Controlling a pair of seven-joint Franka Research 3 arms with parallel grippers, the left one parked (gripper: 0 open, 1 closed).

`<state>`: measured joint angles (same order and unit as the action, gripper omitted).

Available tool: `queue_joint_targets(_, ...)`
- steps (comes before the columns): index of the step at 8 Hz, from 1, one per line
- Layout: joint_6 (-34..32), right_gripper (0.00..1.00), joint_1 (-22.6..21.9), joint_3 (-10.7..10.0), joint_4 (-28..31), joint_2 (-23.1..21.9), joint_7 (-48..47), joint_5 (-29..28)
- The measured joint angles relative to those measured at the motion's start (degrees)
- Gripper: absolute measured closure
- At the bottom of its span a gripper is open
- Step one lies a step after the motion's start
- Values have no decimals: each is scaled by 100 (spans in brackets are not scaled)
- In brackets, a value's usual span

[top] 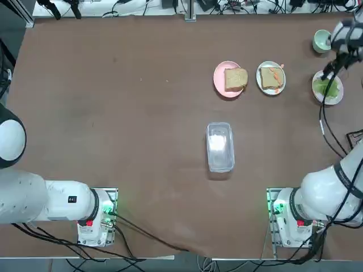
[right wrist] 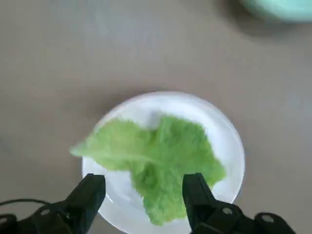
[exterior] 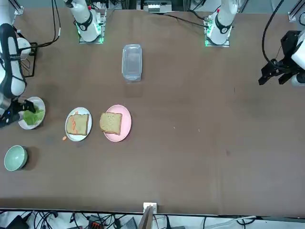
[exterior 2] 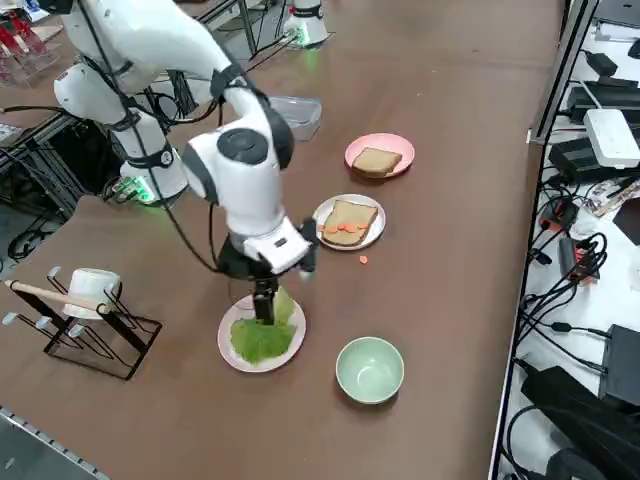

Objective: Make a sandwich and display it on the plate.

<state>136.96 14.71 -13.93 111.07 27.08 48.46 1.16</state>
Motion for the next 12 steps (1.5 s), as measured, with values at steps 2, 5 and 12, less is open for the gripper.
queue_joint_targets(2,513,6,177,-2,407,15,178,1)
queue_joint_targets(5,831,11,270,-2,494,106,277,1)
queue_joint_targets(12,1005,94,309,-69,421,174,539,6)
